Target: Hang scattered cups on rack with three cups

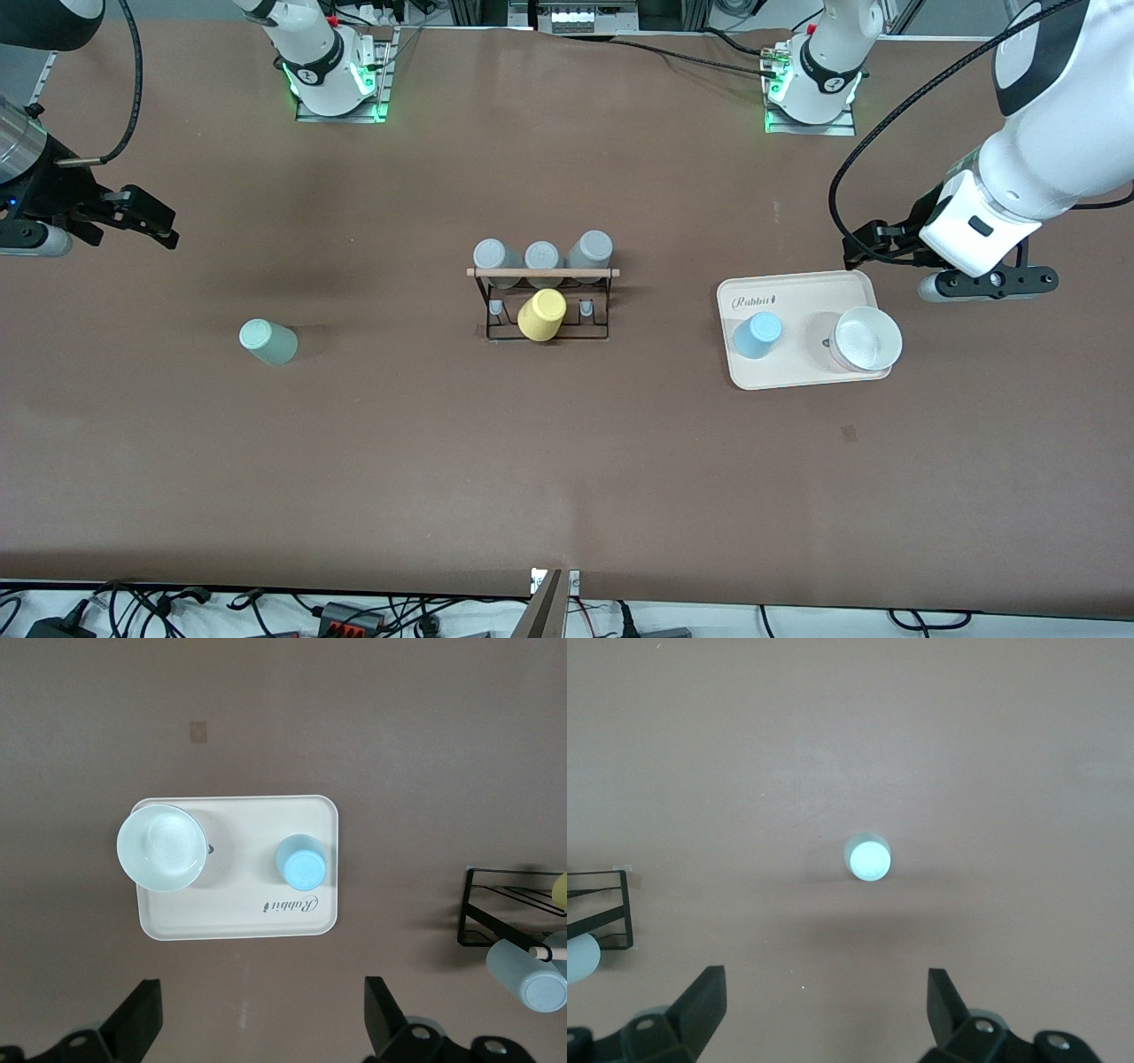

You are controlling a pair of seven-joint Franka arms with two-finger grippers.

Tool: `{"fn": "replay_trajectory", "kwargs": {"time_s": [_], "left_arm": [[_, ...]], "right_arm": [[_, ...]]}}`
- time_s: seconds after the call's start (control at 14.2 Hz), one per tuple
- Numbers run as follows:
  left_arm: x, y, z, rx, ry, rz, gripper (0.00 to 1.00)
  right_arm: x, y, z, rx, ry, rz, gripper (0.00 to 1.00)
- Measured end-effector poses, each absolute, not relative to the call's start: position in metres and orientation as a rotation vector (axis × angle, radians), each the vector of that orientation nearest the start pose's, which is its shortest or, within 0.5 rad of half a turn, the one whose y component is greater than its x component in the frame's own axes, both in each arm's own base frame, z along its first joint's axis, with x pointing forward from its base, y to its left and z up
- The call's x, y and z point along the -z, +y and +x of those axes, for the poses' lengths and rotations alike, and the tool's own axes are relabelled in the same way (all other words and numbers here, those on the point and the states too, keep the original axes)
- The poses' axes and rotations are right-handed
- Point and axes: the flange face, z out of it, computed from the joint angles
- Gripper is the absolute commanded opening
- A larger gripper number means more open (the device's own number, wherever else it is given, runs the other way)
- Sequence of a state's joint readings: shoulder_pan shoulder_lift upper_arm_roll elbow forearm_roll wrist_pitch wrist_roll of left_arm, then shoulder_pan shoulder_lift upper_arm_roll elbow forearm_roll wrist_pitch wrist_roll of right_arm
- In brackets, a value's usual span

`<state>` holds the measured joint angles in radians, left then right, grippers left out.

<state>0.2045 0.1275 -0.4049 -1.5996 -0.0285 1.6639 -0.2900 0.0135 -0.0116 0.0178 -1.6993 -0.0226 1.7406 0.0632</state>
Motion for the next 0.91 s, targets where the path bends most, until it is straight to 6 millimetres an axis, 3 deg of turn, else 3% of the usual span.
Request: {"fn": "replay_trajectory", "kwargs": {"time_s": [0.91], "left_arm": [[-0.5511,-0.0996,0.5848,-0.106,-0.13,-3.188,1.0]], "right_arm": [[-0.5888,0.0161,0.5641,0.105,0.04,-3.159,1.0]]}}
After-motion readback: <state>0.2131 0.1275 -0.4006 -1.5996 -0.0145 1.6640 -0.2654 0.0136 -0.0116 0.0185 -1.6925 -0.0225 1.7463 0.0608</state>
